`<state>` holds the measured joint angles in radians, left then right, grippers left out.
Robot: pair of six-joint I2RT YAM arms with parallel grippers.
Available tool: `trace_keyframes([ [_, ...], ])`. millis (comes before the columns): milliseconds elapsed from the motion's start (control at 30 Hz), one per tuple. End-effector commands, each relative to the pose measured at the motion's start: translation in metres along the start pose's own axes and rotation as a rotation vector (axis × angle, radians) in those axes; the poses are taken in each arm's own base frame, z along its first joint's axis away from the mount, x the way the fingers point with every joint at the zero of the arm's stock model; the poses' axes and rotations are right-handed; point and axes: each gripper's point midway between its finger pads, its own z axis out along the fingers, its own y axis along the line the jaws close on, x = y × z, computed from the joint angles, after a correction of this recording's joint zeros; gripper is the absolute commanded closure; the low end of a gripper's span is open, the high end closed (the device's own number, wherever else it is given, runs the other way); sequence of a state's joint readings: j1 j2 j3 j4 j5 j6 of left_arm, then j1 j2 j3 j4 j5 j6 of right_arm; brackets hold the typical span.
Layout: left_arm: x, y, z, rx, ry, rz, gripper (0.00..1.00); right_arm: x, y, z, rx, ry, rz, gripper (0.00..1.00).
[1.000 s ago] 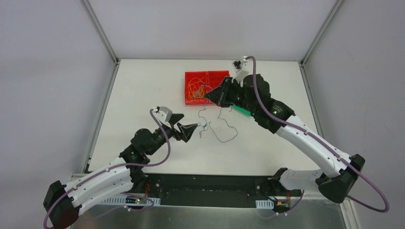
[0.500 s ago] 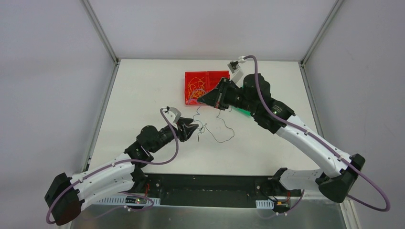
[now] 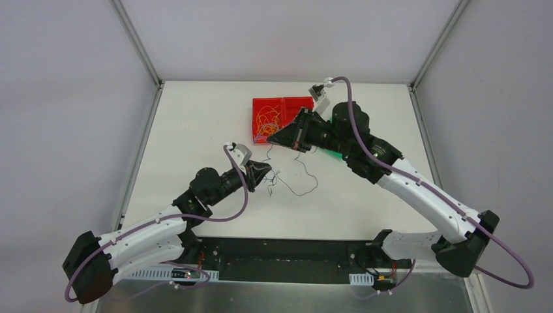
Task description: Untangle the cables
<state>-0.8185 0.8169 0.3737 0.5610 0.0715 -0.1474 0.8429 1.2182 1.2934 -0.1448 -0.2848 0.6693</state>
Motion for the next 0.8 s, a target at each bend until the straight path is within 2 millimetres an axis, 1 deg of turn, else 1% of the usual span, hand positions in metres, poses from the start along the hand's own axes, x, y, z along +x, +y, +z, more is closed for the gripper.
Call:
trace_keyframes([
  [0, -0.027, -0.006, 0.004, 0.015, -0.069, 0.002, 0.85, -0.003, 0.027, -0.002, -0.090, -0.002, 0.006, 1.00],
  [133, -0.027, -0.006, 0.004, 0.017, -0.070, 0.002, 0.83, 0.007, 0.028, 0.005, -0.085, 0.032, 0.007, 1.00],
  [167, -0.027, -0.006, 0.004, 0.017, -0.069, 0.002, 0.86, 0.009, 0.029, 0.007, -0.087, 0.041, 0.007, 1.00],
  [200, -0.027, -0.007, 0.004, 0.019, -0.068, 0.003, 0.97, 0.012, 0.029, 0.009, -0.084, 0.049, 0.007, 1.00],
  [233, -0.027, -0.006, 0.004, 0.018, -0.069, 0.003, 1.00, 0.013, 0.029, 0.012, -0.083, 0.052, 0.004, 1.00],
  [333, -0.025, -0.008, 0.004, 0.026, -0.063, -0.001, 1.00, 0.008, 0.029, 0.021, -0.059, 0.040, -0.008, 1.00],
  [400, -0.023, -0.011, 0.006, 0.046, -0.059, -0.004, 1.00, 0.002, 0.028, 0.032, -0.029, 0.031, -0.023, 1.00],
  [500, -0.015, -0.018, 0.012, 0.089, -0.029, -0.013, 1.00, -0.004, 0.014, 0.058, 0.080, 0.067, -0.071, 1.00],
  [533, -0.012, -0.021, 0.014, 0.104, -0.015, -0.016, 1.00, -0.005, 0.009, 0.066, 0.116, 0.086, -0.090, 0.96],
  [567, -0.010, -0.024, 0.016, 0.125, -0.007, -0.019, 1.00, -0.004, 0.002, 0.073, 0.152, 0.111, -0.115, 0.68],
  [600, -0.009, -0.029, 0.017, 0.151, -0.004, -0.022, 1.00, -0.004, -0.008, 0.079, 0.208, 0.132, -0.135, 0.38],
  [633, -0.008, -0.035, 0.017, 0.185, -0.003, -0.024, 1.00, -0.007, -0.018, 0.081, 0.266, 0.135, -0.166, 0.19],
  [667, -0.008, -0.041, 0.016, 0.220, -0.002, -0.029, 1.00, -0.010, -0.026, 0.081, 0.307, 0.132, -0.206, 0.13],
  [700, -0.010, -0.045, 0.016, 0.241, -0.016, -0.049, 1.00, -0.015, -0.036, 0.079, 0.354, 0.116, -0.237, 0.10],
  [767, -0.020, -0.038, 0.010, 0.197, -0.090, -0.121, 1.00, -0.019, -0.053, 0.065, 0.413, 0.106, -0.278, 0.09],
])
